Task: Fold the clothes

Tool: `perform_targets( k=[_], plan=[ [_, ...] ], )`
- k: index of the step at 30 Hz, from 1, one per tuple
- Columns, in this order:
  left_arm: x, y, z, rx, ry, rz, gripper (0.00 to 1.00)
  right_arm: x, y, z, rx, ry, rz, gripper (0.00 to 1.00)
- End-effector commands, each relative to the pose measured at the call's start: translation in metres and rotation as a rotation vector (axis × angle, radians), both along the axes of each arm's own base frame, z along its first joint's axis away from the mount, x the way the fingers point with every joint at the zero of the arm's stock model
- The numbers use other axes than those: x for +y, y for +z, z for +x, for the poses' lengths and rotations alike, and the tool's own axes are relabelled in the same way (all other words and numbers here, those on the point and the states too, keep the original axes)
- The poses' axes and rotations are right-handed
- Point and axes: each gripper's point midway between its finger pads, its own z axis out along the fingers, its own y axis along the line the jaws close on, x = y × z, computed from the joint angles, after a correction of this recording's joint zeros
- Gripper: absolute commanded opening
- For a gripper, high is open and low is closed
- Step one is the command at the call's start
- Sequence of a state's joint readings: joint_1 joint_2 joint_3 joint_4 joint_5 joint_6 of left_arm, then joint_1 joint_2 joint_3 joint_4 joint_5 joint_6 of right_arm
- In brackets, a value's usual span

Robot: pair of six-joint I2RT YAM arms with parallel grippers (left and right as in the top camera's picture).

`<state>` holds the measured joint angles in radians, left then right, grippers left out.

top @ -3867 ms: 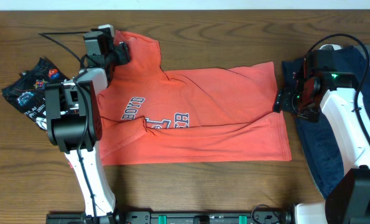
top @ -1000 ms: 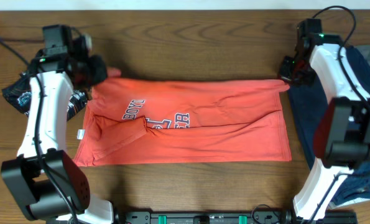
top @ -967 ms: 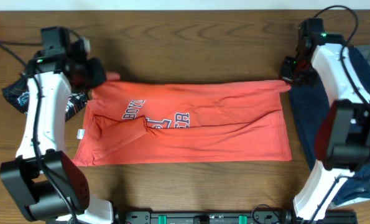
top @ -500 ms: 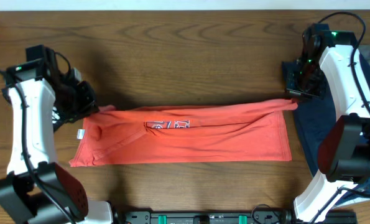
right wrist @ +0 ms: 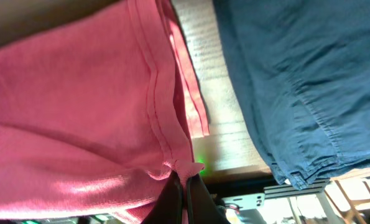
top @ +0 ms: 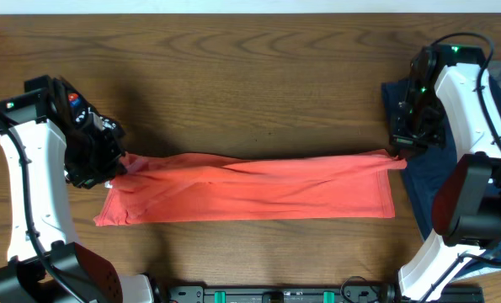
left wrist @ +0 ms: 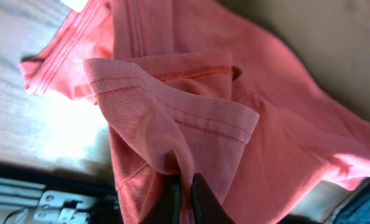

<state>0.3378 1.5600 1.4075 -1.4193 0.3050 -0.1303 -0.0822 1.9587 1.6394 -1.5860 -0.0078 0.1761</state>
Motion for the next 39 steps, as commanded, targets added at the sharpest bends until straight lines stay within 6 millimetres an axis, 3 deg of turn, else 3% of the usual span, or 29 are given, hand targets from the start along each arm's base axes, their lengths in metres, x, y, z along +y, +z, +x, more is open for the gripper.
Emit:
perform_targets(
  k=[1, 4, 10, 14, 19, 23, 27, 33, 39],
  plan=[
    [0.009, -0.004, -0.013, 0.049, -0.001, 0.056, 0.06, 0.006, -0.002, -0.014, 0.028, 0.048, 0.023, 0.01],
    [0.010, -0.006, -0.017, 0.067, 0.000, 0.067, 0.06, 0.009, -0.012, -0.027, 0.057, 0.052, 0.032, 0.01],
    [0.009, -0.015, -0.021, 0.084, 0.000, 0.061, 0.06, 0.020, -0.030, -0.032, 0.030, 0.033, 0.088, 0.02],
    [0.010, -0.020, -0.020, 0.083, 0.003, 0.069, 0.06, 0.021, -0.040, -0.038, 0.041, 0.032, 0.089, 0.02],
    [0.018, -0.022, -0.012, 0.062, 0.040, 0.109, 0.06, 0.014, -0.052, -0.058, 0.107, 0.045, 0.054, 0.05],
    [0.021, -0.023, -0.005, 0.033, 0.044, 0.120, 0.06, 0.012, -0.064, -0.051, 0.063, 0.022, 0.029, 0.04],
    [0.025, -0.030, -0.014, 0.076, 0.052, 0.153, 0.06, 0.004, -0.071, -0.037, 0.003, -0.015, -0.028, 0.04],
    [0.022, -0.052, -0.034, 0.162, 0.075, 0.153, 0.06, 0.003, -0.072, -0.035, -0.005, -0.024, -0.038, 0.06],
    [0.020, -0.065, -0.041, 0.183, 0.075, 0.147, 0.06, 0.006, -0.069, -0.042, 0.022, 0.035, 0.000, 0.12]
  ],
)
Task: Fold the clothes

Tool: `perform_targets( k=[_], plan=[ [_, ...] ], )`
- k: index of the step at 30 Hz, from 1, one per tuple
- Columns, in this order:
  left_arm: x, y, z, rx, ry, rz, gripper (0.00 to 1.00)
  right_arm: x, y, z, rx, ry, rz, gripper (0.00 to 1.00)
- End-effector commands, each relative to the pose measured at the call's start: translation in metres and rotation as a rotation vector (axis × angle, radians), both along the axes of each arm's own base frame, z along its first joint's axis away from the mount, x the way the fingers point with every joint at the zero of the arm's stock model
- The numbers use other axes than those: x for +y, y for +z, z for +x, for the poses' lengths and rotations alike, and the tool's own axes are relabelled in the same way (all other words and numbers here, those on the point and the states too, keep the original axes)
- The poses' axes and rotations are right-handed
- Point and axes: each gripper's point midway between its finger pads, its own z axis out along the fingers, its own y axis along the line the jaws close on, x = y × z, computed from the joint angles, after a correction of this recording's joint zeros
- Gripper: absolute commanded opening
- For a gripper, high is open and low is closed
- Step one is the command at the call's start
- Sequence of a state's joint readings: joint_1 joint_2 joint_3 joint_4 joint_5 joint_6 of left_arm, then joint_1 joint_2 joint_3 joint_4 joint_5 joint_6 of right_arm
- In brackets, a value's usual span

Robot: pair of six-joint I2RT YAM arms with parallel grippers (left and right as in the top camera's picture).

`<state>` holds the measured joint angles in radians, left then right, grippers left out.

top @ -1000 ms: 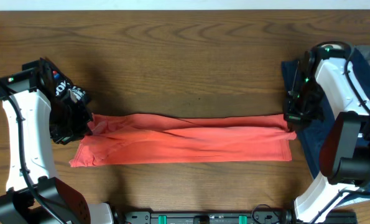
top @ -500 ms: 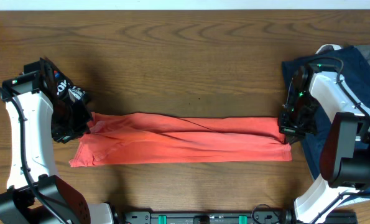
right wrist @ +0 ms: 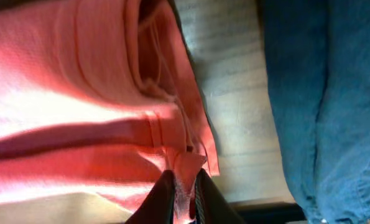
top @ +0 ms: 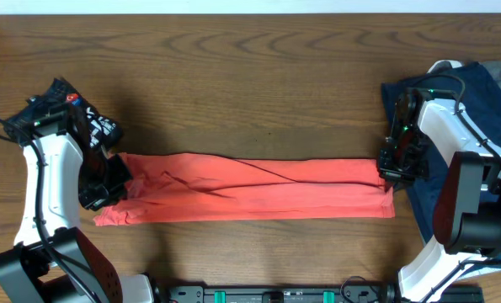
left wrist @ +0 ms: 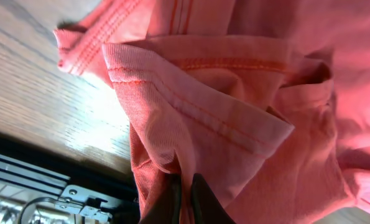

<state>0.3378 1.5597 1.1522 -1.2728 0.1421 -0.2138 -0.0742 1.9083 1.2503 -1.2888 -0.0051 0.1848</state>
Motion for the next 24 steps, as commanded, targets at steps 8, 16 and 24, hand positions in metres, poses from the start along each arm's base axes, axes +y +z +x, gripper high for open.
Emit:
perform_targets(
  k=[8, 16, 24],
  plan=[
    [0.010, -0.003, 0.017, -0.077, 0.032, 0.052, 0.07, 0.007, 0.001, 0.014, -0.079, 0.020, 0.030, 0.12],
    [-0.005, -0.005, 0.075, -0.293, -0.072, 0.085, 0.07, 0.006, -0.002, 0.025, -0.122, 0.014, 0.024, 0.13],
    [-0.049, -0.019, 0.095, -0.341, -0.249, 0.102, 0.08, 0.006, -0.002, 0.024, -0.119, 0.014, 0.024, 0.14]
  ],
)
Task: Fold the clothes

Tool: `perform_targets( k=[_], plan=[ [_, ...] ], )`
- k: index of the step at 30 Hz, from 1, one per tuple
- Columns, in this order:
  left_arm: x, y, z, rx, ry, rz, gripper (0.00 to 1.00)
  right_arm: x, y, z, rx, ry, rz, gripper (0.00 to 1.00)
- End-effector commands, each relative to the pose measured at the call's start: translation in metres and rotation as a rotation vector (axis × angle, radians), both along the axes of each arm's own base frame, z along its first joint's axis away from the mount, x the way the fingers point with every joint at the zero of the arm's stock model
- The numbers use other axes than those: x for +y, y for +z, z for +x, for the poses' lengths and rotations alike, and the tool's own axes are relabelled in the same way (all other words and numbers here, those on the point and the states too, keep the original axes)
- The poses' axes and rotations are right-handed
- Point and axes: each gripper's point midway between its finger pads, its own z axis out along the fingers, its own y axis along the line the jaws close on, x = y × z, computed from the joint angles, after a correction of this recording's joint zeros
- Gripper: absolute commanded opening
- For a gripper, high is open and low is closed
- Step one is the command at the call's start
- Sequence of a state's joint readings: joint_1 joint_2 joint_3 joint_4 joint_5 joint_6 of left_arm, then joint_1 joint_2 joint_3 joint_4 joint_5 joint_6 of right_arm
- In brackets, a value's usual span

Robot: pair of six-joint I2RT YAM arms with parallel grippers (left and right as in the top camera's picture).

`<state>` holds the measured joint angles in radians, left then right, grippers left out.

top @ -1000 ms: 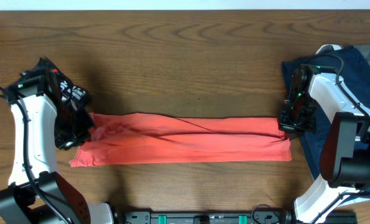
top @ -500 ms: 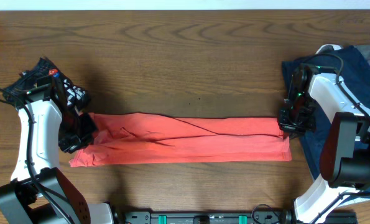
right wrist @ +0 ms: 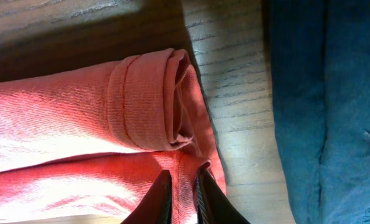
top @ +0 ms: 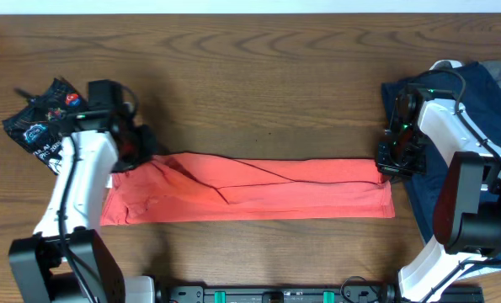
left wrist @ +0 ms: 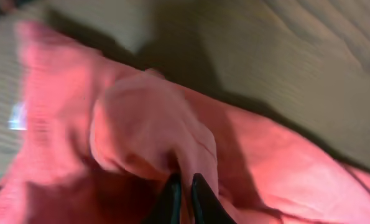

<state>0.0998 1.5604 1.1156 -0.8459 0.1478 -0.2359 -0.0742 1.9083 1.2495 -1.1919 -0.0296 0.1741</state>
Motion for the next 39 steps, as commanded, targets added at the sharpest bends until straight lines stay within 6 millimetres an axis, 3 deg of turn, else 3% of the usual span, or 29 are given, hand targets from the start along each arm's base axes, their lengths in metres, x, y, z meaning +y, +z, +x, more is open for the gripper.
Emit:
perform_targets(
  k=[1, 7, 13, 17, 19, 20, 24, 28, 34, 39],
  plan=[
    [-0.009, -0.012, -0.006, 0.046, -0.041, 0.037, 0.08, 0.003, 0.006, 0.001, -0.021, 0.012, 0.004, 0.14],
    [-0.019, -0.025, -0.015, 0.116, -0.081, 0.044, 0.08, 0.003, 0.006, 0.001, -0.020, 0.012, 0.004, 0.14],
    [0.018, -0.024, -0.028, 0.180, -0.045, 0.259, 0.06, 0.003, 0.006, 0.001, -0.018, 0.017, 0.005, 0.14],
    [0.043, -0.019, -0.045, 0.236, 0.114, 0.376, 0.06, 0.003, 0.006, 0.000, -0.017, 0.017, 0.005, 0.14],
    [0.045, -0.019, -0.052, 0.261, 0.150, 0.373, 0.17, 0.003, 0.006, 0.000, -0.015, 0.016, 0.005, 0.14],
    [0.045, -0.020, -0.055, 0.271, 0.150, 0.374, 0.33, 0.003, 0.006, 0.000, -0.015, 0.016, 0.005, 0.15],
    [0.044, -0.019, -0.066, 0.319, 0.141, 0.377, 0.52, 0.004, 0.006, 0.000, -0.016, 0.024, 0.007, 0.15],
    [0.045, -0.011, -0.063, 0.305, 0.144, 0.376, 0.54, 0.003, 0.006, 0.000, -0.015, 0.023, 0.007, 0.15],
    [0.044, 0.028, -0.036, 0.140, 0.174, 0.357, 0.50, 0.004, 0.006, -0.001, -0.014, 0.023, 0.008, 0.16],
    [0.005, 0.034, -0.029, 0.083, 0.121, 0.130, 0.57, 0.003, 0.006, 0.000, -0.014, 0.023, 0.007, 0.16]
  ],
)
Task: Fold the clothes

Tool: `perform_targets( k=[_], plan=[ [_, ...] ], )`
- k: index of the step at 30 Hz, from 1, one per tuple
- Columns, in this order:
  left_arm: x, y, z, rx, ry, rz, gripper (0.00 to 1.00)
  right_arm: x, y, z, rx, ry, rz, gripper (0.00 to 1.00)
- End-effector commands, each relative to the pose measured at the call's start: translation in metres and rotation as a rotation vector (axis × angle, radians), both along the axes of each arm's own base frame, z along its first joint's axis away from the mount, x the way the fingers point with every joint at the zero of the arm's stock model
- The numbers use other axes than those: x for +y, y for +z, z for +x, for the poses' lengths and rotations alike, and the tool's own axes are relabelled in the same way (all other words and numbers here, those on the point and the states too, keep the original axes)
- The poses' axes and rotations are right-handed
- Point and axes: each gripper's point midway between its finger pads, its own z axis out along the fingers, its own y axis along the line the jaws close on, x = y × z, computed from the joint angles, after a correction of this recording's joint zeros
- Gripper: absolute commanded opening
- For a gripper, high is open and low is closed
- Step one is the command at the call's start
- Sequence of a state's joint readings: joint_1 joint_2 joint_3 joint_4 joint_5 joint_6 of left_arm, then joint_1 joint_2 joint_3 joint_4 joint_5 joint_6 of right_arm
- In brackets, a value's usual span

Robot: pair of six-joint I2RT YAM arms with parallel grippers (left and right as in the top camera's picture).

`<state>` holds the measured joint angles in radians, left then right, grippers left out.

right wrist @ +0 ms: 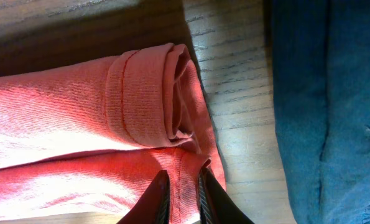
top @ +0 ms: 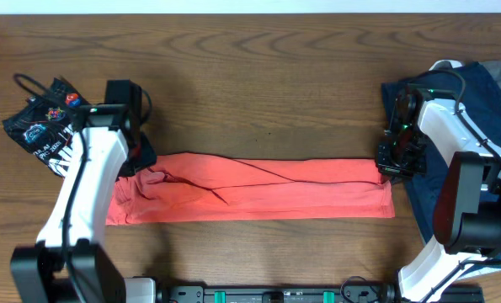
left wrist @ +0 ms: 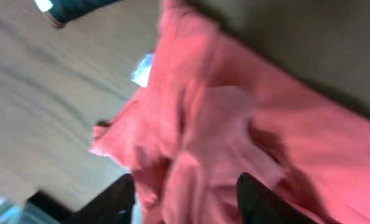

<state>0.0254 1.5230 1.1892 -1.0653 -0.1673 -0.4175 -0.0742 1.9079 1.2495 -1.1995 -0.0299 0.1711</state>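
The coral-red shirt (top: 258,189) lies as a long narrow folded strip across the table. Its left end is bunched and wrinkled (left wrist: 234,124). My left gripper (top: 139,153) hovers over that end, open, its two dark fingers spread wide (left wrist: 186,182) with loose cloth below them. My right gripper (top: 389,168) sits at the strip's right end. It is shut on the shirt's hem (right wrist: 181,180), just in front of the rolled edge (right wrist: 141,102).
A dark blue garment (top: 486,88) lies heaped at the right edge, close beside my right gripper (right wrist: 334,93). A black printed garment (top: 41,126) lies at the far left, behind my left arm. A black rail runs along the table's front edge (top: 275,295).
My left gripper has opened and let go of the shirt's left end, which now rests bunched on the table. The right gripper and the strip's right end have not moved.
First both grippers held the shirt's ends with it stretched wide between them. Then they were nearer the front and the shirt lay folded into a narrower strip. After that my left gripper was still shut at the left end's back edge. Now it is open.
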Motion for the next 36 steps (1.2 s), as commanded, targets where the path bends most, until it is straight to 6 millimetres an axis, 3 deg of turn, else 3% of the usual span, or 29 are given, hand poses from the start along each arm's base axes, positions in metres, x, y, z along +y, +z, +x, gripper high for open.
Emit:
perform_targets(
  k=[1, 4, 10, 13, 19, 21, 32, 36],
  plan=[
    [-0.038, 0.006, 0.004, -0.037, -0.052, -0.215, 0.58, 0.003, 0.005, 0.001, -0.021, 0.020, 0.006, 0.16],
    [-0.057, 0.002, 0.005, -0.033, -0.089, -0.292, 0.58, 0.003, 0.006, 0.000, -0.017, 0.020, 0.006, 0.16],
    [-0.053, -0.014, 0.020, -0.043, -0.117, -0.205, 0.57, 0.003, 0.006, 0.000, -0.013, 0.020, 0.006, 0.16],
    [-0.044, -0.029, 0.018, 0.018, -0.107, -0.151, 0.57, 0.003, 0.006, -0.001, -0.013, 0.021, 0.006, 0.16],
    [-0.011, -0.053, -0.031, 0.310, 0.006, 0.034, 0.51, 0.004, 0.007, -0.003, -0.003, 0.032, 0.010, 0.17],
    [-0.001, -0.056, -0.037, 0.345, 0.032, 0.095, 0.52, 0.004, 0.007, -0.003, -0.003, 0.032, 0.010, 0.17],
    [-0.001, -0.064, -0.025, 0.300, 0.046, 0.092, 0.58, 0.004, 0.007, -0.003, -0.003, 0.031, 0.010, 0.17],
    [-0.016, -0.064, -0.023, 0.292, 0.026, 0.002, 0.57, 0.004, 0.007, -0.003, -0.003, 0.031, 0.010, 0.17]
  ],
)
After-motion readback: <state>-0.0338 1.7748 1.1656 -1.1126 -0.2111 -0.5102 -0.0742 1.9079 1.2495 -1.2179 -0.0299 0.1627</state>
